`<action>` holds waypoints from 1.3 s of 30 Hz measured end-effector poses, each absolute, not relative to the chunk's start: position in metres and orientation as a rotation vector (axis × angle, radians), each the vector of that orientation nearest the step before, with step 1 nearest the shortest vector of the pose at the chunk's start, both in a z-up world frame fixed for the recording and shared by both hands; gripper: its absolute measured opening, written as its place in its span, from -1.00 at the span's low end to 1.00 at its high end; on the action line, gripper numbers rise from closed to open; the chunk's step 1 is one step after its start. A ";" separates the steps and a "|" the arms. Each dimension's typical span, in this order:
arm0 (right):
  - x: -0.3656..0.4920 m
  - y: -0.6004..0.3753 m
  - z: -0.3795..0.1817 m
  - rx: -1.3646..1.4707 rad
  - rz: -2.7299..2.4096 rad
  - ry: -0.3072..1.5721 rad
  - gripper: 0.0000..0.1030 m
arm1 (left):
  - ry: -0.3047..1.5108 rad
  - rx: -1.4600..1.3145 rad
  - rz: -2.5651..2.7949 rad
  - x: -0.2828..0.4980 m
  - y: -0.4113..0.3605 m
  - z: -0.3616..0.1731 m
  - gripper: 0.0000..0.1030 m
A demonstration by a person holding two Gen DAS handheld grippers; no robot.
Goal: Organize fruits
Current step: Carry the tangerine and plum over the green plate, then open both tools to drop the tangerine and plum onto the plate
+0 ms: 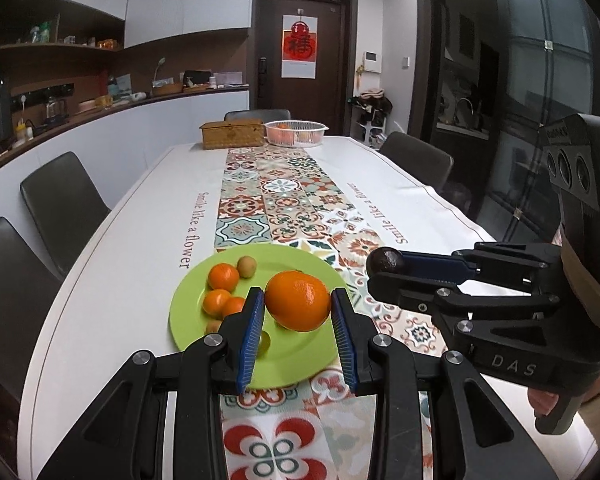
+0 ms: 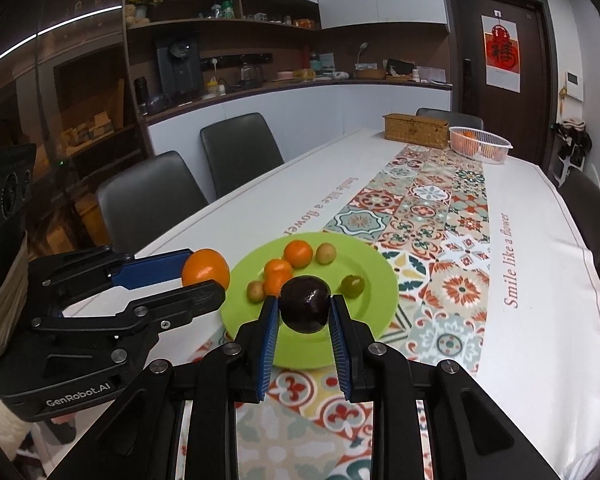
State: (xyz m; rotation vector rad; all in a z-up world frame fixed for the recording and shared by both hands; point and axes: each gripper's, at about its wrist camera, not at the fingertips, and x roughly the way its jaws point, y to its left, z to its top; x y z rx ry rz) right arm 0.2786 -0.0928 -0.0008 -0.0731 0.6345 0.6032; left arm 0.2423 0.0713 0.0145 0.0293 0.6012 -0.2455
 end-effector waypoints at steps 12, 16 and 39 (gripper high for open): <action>0.325 -0.073 -0.006 -0.077 0.596 0.665 -0.48 | 0.638 0.017 -0.227 0.292 0.092 0.005 -0.34; 0.341 -0.065 -0.012 -0.082 0.593 0.682 -0.48 | 0.663 0.012 -0.228 0.313 0.098 -0.004 -0.34; 0.388 -0.047 -0.068 -0.087 0.549 0.813 -0.28 | 0.750 0.029 -0.173 0.357 0.113 -0.038 -0.13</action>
